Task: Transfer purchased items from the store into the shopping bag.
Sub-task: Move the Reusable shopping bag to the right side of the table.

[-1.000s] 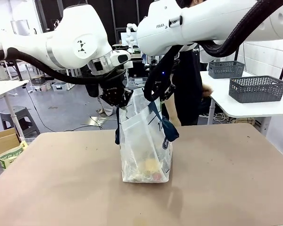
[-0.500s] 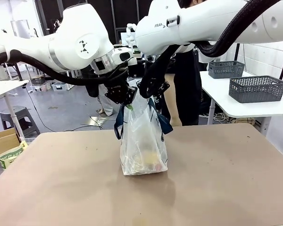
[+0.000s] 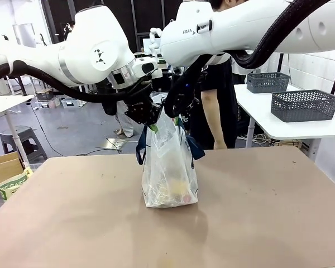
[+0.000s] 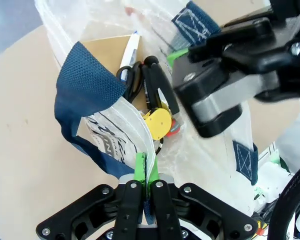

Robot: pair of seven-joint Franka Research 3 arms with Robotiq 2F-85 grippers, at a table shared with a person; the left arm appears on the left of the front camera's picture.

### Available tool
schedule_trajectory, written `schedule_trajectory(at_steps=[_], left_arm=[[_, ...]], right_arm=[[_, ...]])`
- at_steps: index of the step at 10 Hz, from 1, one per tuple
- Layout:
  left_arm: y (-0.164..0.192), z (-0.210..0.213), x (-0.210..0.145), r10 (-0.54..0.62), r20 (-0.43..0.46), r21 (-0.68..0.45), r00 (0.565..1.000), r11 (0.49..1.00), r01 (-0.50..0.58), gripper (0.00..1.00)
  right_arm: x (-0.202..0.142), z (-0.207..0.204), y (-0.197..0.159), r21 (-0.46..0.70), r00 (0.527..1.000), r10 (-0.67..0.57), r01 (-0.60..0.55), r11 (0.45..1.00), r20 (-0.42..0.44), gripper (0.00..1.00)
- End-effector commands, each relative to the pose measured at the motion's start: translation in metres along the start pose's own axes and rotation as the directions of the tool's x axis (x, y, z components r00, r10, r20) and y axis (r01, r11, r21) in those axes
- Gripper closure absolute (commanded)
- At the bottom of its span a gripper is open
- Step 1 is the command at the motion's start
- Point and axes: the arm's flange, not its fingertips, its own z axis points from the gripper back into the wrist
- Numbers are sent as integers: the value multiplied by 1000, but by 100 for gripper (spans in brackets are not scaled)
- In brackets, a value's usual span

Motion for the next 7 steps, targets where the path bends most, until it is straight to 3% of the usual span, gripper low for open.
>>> schedule_trajectory(at_steps=[1,5,7], left_arm=[[-4,-8,13,-12,22,-33,1000,999,13,100],[-9,-8,14,-54,60,-29,997,998,55,100],[-7,-13,13,-11,12,-21,1000,1000,11,100]], right_arm=[[5,-2,10,33,997,-71,72,997,-15,100],[5,-4,10,56,993,-118,118,991,-8,100],[6,-5,9,79,993,-120,121,990,-10,100]])
